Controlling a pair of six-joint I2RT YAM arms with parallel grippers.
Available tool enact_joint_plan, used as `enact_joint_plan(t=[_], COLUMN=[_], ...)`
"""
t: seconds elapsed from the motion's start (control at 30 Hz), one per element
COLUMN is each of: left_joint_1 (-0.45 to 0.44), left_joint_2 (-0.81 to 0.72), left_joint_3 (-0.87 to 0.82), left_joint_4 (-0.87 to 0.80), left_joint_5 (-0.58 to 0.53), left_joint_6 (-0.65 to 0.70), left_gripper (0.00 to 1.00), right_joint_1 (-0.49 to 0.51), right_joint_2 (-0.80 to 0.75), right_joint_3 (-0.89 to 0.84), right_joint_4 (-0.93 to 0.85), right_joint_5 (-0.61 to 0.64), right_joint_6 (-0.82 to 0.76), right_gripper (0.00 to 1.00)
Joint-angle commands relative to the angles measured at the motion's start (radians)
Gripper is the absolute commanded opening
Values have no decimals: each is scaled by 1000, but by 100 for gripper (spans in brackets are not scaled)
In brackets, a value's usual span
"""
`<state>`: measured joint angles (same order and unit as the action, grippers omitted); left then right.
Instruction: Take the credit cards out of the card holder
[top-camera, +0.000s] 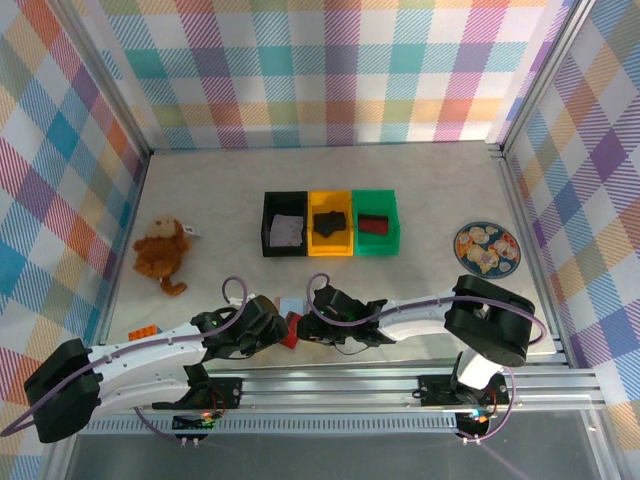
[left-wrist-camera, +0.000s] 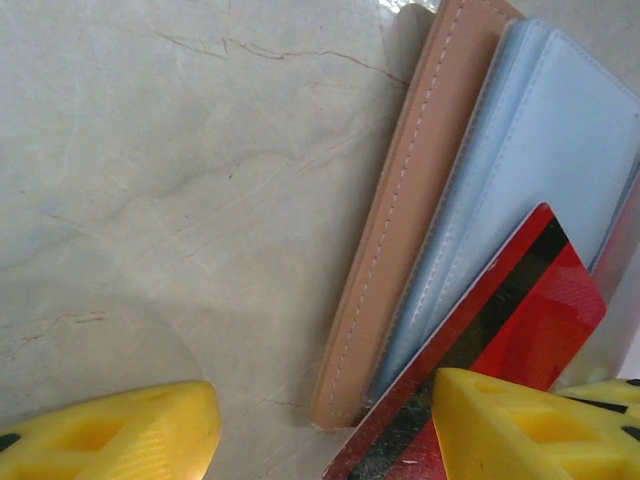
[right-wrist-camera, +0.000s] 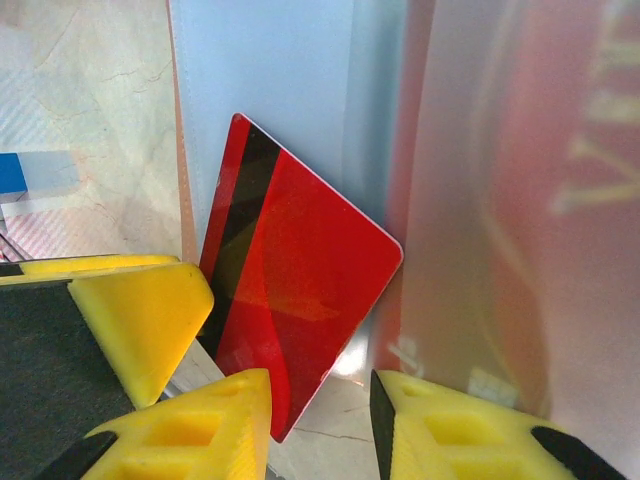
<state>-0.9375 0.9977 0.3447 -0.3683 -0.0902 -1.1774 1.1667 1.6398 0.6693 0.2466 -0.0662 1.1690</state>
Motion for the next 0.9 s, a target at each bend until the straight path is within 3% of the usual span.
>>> enact_joint_plan(t=[0.0,0.37,0.5,0.87], left_joint_1=[9,9,9,9], left_joint_2=[95,179,188,202], left_joint_3=[-81,-85,-94,-107], left_joint_4=[140,197,213,254], left_joint_5=[98,127,135,145], left_joint_6=[-35,-66,-83,-103], left_gripper=[61,61,60,60], right_joint_1=[11,34,38,56], right_joint_2=[-18,-55,-48,17], right_joint_3=[10,31,62,82], right_joint_4=[-5,-47,-175,-67], right_joint_5=[28,65,81,71], right_joint_6=[23,75,136,108], right_gripper=[34,34,32,33])
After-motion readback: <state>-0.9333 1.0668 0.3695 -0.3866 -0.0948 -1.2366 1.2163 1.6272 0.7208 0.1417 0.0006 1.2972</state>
